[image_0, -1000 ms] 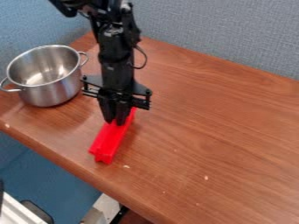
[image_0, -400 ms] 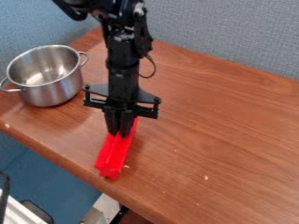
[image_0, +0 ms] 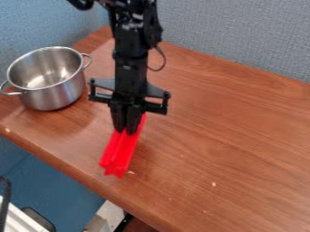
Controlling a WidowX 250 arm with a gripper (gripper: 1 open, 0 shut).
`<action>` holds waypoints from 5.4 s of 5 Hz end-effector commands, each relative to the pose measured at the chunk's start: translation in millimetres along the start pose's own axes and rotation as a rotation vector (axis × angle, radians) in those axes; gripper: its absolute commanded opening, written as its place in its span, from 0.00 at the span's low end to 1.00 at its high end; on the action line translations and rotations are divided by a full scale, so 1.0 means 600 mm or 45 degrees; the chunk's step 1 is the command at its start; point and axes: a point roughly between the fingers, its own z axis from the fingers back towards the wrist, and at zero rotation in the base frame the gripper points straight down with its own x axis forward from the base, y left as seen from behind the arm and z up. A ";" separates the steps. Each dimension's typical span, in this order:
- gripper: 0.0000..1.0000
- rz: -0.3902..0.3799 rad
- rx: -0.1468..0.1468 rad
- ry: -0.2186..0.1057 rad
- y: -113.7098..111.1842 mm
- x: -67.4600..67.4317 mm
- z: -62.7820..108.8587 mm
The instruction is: Put the red object in the metal pot
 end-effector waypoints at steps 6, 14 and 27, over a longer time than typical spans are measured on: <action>0.00 0.061 -0.003 -0.066 -0.003 0.054 0.015; 0.00 0.145 -0.260 -0.118 0.091 0.086 0.141; 0.00 0.156 -0.247 -0.166 0.218 0.122 0.115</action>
